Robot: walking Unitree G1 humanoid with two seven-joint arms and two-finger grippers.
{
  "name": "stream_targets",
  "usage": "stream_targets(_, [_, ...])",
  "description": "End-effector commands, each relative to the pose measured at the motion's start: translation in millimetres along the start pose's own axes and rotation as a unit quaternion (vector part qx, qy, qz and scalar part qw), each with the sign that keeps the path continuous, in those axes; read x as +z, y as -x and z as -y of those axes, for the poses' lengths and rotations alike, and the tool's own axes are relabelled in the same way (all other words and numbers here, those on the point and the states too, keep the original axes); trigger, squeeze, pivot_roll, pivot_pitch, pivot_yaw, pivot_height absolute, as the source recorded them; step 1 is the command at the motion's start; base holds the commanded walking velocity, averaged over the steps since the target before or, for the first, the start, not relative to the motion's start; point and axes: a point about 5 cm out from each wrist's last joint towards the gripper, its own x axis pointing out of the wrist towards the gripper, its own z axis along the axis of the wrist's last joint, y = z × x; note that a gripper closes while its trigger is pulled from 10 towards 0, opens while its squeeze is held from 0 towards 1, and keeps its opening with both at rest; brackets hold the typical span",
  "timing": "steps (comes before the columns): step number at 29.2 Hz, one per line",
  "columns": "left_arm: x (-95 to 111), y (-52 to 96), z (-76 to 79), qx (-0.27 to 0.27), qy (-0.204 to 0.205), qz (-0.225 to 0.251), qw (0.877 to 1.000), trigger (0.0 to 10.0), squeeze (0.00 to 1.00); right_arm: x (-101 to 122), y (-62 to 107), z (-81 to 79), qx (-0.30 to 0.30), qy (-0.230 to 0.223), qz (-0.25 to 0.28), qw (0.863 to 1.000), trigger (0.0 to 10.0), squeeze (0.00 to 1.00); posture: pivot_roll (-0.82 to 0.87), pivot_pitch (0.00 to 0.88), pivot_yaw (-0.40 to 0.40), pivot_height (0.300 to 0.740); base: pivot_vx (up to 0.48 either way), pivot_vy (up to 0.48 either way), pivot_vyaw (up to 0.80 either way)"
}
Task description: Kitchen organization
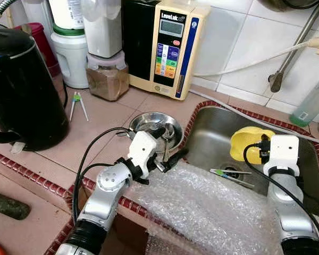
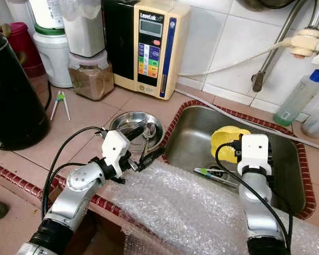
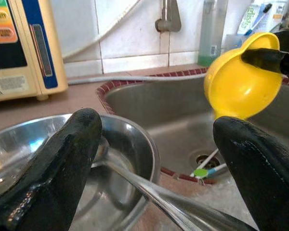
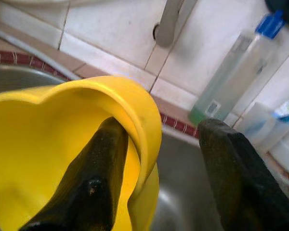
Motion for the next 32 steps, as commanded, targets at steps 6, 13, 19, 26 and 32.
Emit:
stream_targets(6, [1,1.3,-1.8,0.009,-0.031,0.0,0.999,10.0,1.0,-4,2.3,5.1,-0.012,-0.025,-0.014,1.0,10.0,1.0,0.14,0.0,-0.057,0.74,0.0,0.0,0.0])
stream_targets(13, [14,-0.2,-26.2,0.096,-0.067,0.027,0.993,10.0,1.0,-16,8.5,-18.7,0.058,-0.134,-0.117,0.982,10.0,1.0,0.14,0.0,-0.037,0.74,0.0,0.0,0.0])
stream_targets(19, [14,-0.2,-28.0,0.102,-0.067,0.026,0.992,10.0,1.0,-4,9.7,-28.6,0.068,-0.258,-0.117,0.957,10.0,1.0,0.14,0.0,-0.032,0.74,0.0,0.0,0.0])
stream_targets(26, [14,-1.2,-28.9,0.119,-0.075,0.035,0.989,10.0,1.0,21,6.2,-20.8,0.08,-0.239,-0.041,0.967,10.0,1.0,0.14,0.0,-0.038,0.74,0.0,0.0,0.0])
stream_targets(32, [16,-3.0,-28.6,0.113,-0.092,0.041,0.988,10.0,1.0,12,3.1,-18.4,0.067,-0.203,-0.086,0.973,10.0,1.0,0.14,0.0,-0.041,0.74,0.0,0.0,0.0])
